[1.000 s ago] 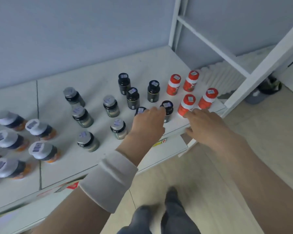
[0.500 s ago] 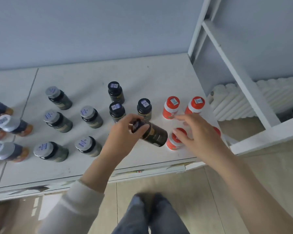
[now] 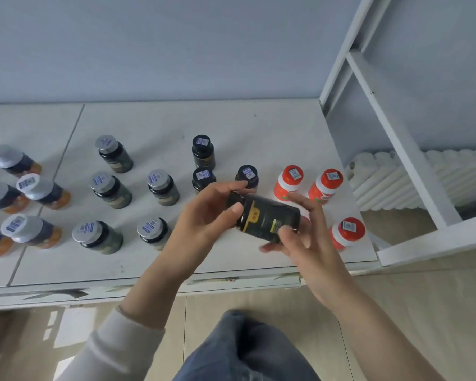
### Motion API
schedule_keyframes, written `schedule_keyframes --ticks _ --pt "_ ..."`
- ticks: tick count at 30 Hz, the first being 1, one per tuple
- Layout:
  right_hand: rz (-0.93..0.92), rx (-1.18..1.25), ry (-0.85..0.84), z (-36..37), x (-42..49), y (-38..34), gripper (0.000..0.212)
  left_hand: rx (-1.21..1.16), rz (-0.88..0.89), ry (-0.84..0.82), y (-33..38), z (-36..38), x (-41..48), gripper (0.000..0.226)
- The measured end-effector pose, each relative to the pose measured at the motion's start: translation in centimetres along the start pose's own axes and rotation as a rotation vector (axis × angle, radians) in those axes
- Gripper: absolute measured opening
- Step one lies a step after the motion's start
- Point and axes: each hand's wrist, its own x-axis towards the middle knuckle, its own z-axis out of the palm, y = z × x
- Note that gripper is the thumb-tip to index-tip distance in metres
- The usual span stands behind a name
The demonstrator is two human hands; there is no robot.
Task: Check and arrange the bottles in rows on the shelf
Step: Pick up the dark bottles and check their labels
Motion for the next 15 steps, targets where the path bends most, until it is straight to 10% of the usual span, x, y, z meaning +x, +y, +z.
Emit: schedule_keyframes --ticks 10,15 --pt "-0.031 -0.01 0.058 -0.5 -0.8 0.2 0.056 -0.164 -0.064 0.096 -1.3 0.5 -0.1 0.025" --pt "-0.37 -0.559 0.12 -0.2 -0.4 0.6 0.057 -0.349 -0.206 0.126 -2.0 1.5 0.5 0.03"
